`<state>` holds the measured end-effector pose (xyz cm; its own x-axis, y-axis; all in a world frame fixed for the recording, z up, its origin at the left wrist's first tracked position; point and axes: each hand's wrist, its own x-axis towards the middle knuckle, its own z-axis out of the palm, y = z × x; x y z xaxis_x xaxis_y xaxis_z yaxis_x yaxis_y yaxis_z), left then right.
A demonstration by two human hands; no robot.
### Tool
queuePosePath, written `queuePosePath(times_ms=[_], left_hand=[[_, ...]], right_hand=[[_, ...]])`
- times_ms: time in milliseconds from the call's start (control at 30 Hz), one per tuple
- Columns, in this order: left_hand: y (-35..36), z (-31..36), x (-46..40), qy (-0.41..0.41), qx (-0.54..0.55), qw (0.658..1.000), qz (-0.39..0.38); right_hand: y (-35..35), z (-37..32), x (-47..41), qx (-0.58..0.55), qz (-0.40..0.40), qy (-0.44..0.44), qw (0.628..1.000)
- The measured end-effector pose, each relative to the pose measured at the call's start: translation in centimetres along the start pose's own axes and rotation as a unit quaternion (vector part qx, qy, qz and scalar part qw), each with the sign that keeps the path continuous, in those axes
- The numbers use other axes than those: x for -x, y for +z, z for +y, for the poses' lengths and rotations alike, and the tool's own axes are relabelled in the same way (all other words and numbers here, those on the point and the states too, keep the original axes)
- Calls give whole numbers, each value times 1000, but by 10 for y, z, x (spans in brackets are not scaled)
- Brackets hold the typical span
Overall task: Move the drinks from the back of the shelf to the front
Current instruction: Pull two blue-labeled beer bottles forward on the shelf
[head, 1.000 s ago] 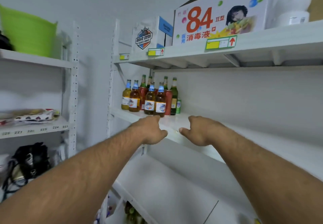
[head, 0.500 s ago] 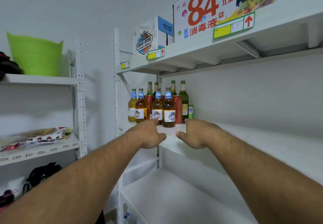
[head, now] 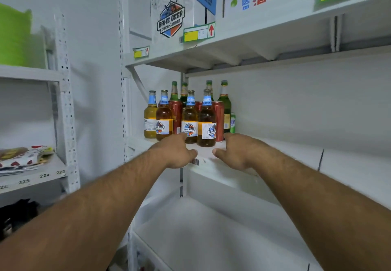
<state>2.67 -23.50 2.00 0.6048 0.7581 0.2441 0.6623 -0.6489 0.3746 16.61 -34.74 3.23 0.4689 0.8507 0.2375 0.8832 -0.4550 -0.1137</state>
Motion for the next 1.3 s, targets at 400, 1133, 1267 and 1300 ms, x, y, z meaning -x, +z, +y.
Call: queuePosePath(times_ms=[400, 1133, 1267, 1300], left_hand=[[-19, -99, -81, 111, 100, 988, -38], [38, -90, -215, 111, 360, 926, -1], [47, -93, -229, 106, 364, 925, -21], [49, -95, -233, 108, 368, 923, -30]], right_hand=[[18, -79, -60, -16, 41, 94, 995], [38, -55, -171, -295, 203, 173, 917], [43, -57, -179, -339, 226, 184, 894], [44, -58, -180, -344, 232, 189, 890]])
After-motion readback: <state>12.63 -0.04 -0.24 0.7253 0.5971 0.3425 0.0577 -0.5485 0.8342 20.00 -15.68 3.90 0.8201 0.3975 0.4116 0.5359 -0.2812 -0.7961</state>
